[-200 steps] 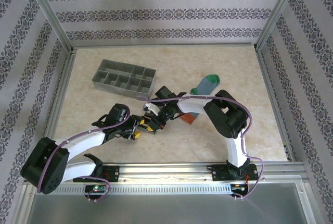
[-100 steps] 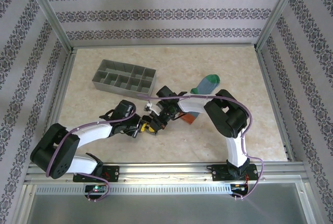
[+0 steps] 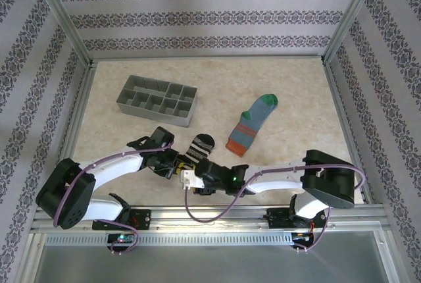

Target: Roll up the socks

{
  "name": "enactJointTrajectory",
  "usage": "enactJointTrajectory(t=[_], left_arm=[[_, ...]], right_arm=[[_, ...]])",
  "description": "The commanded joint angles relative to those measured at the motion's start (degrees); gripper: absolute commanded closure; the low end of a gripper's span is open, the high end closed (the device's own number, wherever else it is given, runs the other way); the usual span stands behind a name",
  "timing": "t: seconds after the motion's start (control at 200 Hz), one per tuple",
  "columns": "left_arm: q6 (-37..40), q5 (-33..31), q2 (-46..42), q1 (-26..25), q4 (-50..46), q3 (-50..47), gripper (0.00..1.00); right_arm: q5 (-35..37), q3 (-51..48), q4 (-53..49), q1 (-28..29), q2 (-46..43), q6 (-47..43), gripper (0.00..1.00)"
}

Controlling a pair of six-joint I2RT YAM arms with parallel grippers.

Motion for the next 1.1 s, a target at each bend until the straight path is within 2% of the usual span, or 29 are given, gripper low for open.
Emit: enactJointTrajectory(t=[0.0,0.16,0.245,0.315,0.365,0.495,0.535,0.57,0.674,0.749,0.969,1.049,1.099], left_arm=[[-1.09,-3.41,2.79,-0.50,-10.42,-1.27,1.00],[-0.78,-2.97,3.43,-0.49,-10.01,-0.98,1.00],[-0.77,-2.91,3.34,-0.50,-9.84,-1.00,1.00],[-0.73,-2.69,3.24,-0.49,-9.80,-1.02,1.00],[-0.73,-2.79,2.80,-0.49,-9.89,-1.07,1.00],[-0.73,-3.31,0.01,-0.32,-10.06,-1.42,1.00],[-0.81,-3.32,-1.35,-0.19,-10.00,-1.62,0.91],[-1.10,-3.32,-3.01,-0.07,-9.62,-1.90,0.79],[-2.26,-4.13,-8.82,0.65,-10.56,-2.50,0.49],[-2.25,-4.74,-12.63,1.85,-13.17,-2.26,0.35],[1.88,-6.98,-19.55,5.94,-20.38,-0.82,0.32],[3.46,-7.45,-20.57,6.19,-19.13,-0.70,0.34],[4.38,-6.75,-20.56,6.27,-15.11,-1.43,0.36]], right_arm=[[14.39,3.56,3.96,1.91,4.26,-5.74,0.44],[17.34,7.05,4.29,2.17,9.86,-7.44,0.45],[16.21,7.83,4.07,1.80,11.56,-7.77,0.48],[15.23,8.77,2.73,1.13,13.21,-6.70,0.59],[14.89,9.56,0.70,0.49,14.49,-5.06,0.73],[13.32,10.13,-4.96,-1.59,16.56,0.79,0.90],[11.45,9.70,-6.53,-2.35,16.57,2.42,0.96],[8.84,9.31,-8.08,-3.15,16.39,3.68,1.00],[-0.65,7.85,-11.07,-5.76,15.72,6.18,1.00],[-9.29,7.35,-12.63,-8.60,15.60,8.42,1.00],[-26.56,6.45,-13.98,-15.77,16.97,13.52,1.00],[-29.96,6.69,-14.61,-17.59,18.03,14.61,1.00],[-31.93,6.90,-15.16,-18.57,18.65,14.96,1.00]])
